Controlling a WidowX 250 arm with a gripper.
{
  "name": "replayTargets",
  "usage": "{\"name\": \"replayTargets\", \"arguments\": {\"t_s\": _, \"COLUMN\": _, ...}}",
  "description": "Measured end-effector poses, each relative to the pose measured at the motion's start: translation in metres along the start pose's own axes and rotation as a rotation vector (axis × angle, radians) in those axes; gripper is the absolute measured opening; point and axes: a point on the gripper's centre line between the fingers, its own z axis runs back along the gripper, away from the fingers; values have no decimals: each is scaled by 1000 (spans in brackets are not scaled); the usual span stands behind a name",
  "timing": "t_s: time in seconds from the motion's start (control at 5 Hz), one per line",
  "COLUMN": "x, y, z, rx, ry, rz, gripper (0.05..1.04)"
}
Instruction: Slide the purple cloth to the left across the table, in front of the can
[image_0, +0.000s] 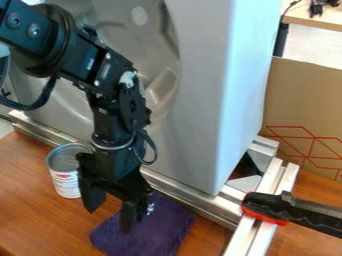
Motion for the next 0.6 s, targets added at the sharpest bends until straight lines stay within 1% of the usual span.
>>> {"name": "replayTargets", "arguments": {"t_s": 0.2, "x": 6, "y": -1, "z": -5, "rx": -1, "ry": 6, "rz": 11, "gripper": 1001}}
{"name": "replayTargets", "arguments": {"t_s": 0.4, "x": 12, "y": 0, "z": -14, "rx": -6, "ry": 8, "rz": 16, "gripper": 1001}}
{"name": "replayTargets", "arguments": {"t_s": 0.6, "x": 22, "y": -1, "z": -25, "rx": -28, "ry": -25, "rz": 13, "gripper": 1001}}
